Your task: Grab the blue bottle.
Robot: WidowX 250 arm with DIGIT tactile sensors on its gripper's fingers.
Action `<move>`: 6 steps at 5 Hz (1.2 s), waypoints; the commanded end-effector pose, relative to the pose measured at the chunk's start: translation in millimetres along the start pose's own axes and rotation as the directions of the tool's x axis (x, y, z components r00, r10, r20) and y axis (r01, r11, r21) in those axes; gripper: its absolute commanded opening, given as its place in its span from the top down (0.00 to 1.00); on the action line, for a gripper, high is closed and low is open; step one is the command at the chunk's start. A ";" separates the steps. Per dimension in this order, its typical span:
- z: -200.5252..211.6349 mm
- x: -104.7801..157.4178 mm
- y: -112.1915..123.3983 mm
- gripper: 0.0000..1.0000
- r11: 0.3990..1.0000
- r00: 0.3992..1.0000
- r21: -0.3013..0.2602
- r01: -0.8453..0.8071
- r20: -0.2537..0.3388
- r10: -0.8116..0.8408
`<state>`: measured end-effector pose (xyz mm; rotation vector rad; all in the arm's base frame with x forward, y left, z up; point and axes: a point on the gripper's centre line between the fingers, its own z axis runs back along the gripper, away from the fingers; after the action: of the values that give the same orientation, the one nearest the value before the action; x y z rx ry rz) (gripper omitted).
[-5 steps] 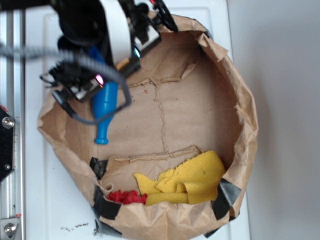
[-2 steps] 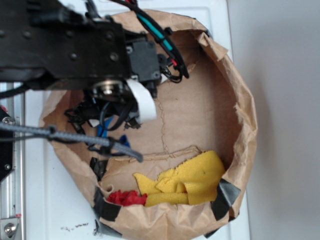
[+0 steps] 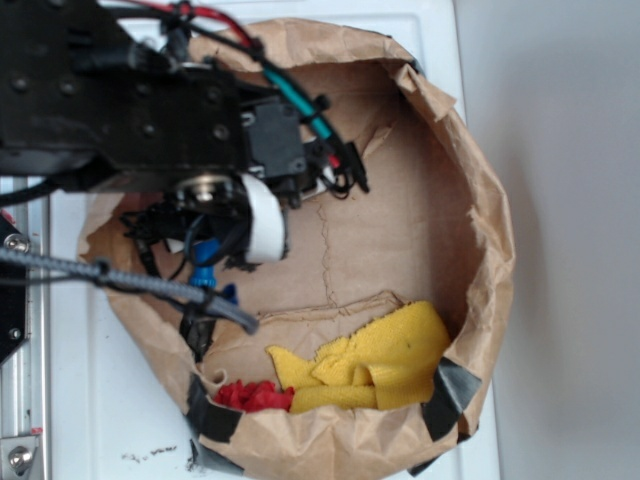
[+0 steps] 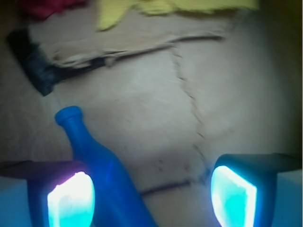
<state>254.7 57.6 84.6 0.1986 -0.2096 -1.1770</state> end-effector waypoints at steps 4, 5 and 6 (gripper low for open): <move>-28.9 -21.8 -22.3 0.00 0.990 0.988 0.051 0.131 -0.087 -0.127; -41.7 -25.5 -25.1 0.00 0.989 0.990 0.076 0.130 -0.062 -0.126; -46.7 -24.6 -23.9 0.00 0.991 0.996 0.102 0.087 0.027 -0.090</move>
<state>242.6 69.4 31.5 0.2593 -0.2947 -1.2592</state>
